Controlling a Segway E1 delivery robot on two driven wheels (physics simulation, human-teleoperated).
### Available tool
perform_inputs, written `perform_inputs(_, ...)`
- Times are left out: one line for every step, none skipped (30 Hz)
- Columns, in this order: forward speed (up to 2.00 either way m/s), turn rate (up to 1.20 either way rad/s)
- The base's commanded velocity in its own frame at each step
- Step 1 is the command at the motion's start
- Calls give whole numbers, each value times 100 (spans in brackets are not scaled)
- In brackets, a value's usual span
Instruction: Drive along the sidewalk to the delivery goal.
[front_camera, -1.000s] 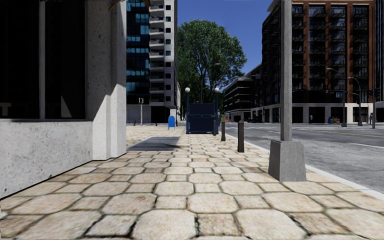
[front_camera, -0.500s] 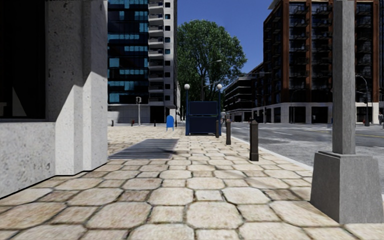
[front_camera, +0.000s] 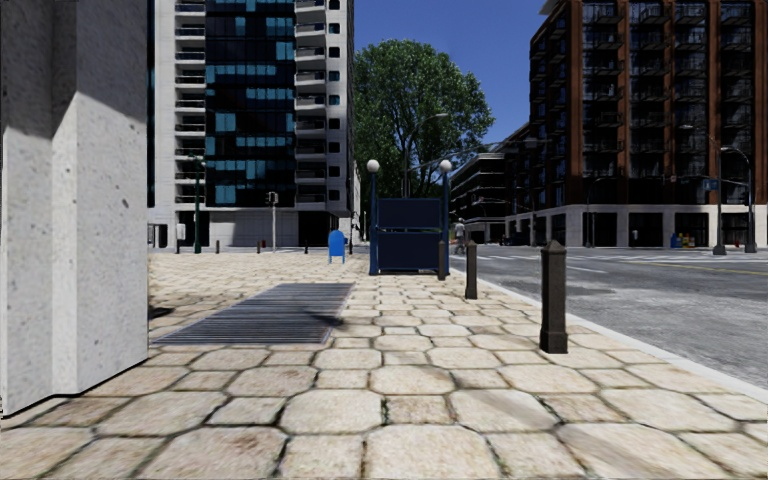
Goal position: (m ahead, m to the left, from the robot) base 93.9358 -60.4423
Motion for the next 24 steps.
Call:
perform_inputs(200,8)
perform_inputs(200,9)
perform_inputs(200,10)
perform_inputs(200,10)
perform_inputs(200,10)
perform_inputs(200,11)
perform_inputs(200,12)
perform_inputs(200,12)
perform_inputs(200,13)
perform_inputs(200,14)
perform_inputs(200,17)
perform_inputs(200,17)
perform_inputs(200,18)
perform_inputs(200,18)
perform_inputs(200,18)
perform_inputs(200,18)
perform_inputs(200,18)
perform_inputs(200,19)
perform_inputs(200,21)
perform_inputs(200,21)
perform_inputs(200,23)
perform_inputs(200,23)
perform_inputs(200,26)
perform_inputs(200,26)
